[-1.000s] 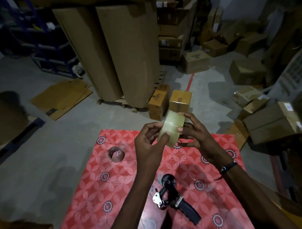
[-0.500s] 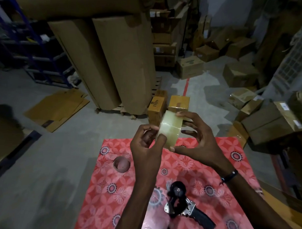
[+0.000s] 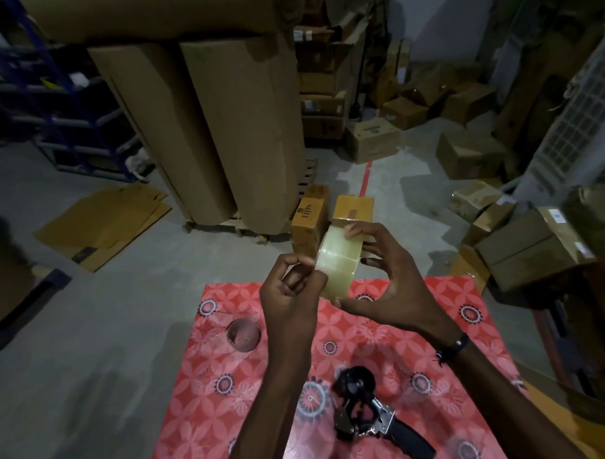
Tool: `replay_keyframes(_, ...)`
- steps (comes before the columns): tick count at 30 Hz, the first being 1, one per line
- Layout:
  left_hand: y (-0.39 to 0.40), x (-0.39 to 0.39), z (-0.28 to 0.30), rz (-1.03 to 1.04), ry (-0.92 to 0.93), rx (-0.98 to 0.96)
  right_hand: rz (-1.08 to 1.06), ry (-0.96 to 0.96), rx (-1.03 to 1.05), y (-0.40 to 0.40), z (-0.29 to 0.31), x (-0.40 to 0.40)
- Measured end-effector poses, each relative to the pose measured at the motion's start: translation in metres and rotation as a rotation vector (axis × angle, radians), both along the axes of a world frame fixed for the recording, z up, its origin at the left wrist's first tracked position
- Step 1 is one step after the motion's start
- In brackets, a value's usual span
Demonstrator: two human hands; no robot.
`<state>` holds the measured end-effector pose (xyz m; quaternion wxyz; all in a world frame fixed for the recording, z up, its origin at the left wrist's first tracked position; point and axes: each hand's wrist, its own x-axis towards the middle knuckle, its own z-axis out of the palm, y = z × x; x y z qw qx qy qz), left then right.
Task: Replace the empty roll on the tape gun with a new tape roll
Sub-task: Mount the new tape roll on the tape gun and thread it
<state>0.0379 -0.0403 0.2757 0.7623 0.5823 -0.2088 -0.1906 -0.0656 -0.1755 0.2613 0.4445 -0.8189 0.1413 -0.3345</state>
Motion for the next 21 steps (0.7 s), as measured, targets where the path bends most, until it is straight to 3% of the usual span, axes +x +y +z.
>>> replay_keyframes(5,-0.008,0.003,-0.003,-0.024,0.079,-0.046,-0.014,0.053,0.060,-0.003,0.001,0.004)
replay_keyframes(13,-0.022,0.011,-0.009,-0.049,0.093,-0.028,-0.002,0.048,-0.061,-0.016,0.000,0.012)
replay_keyframes(21,-0.023,0.013,-0.028,-0.050,0.149,-0.054,-0.056,0.034,-0.028,-0.012,-0.011,0.016)
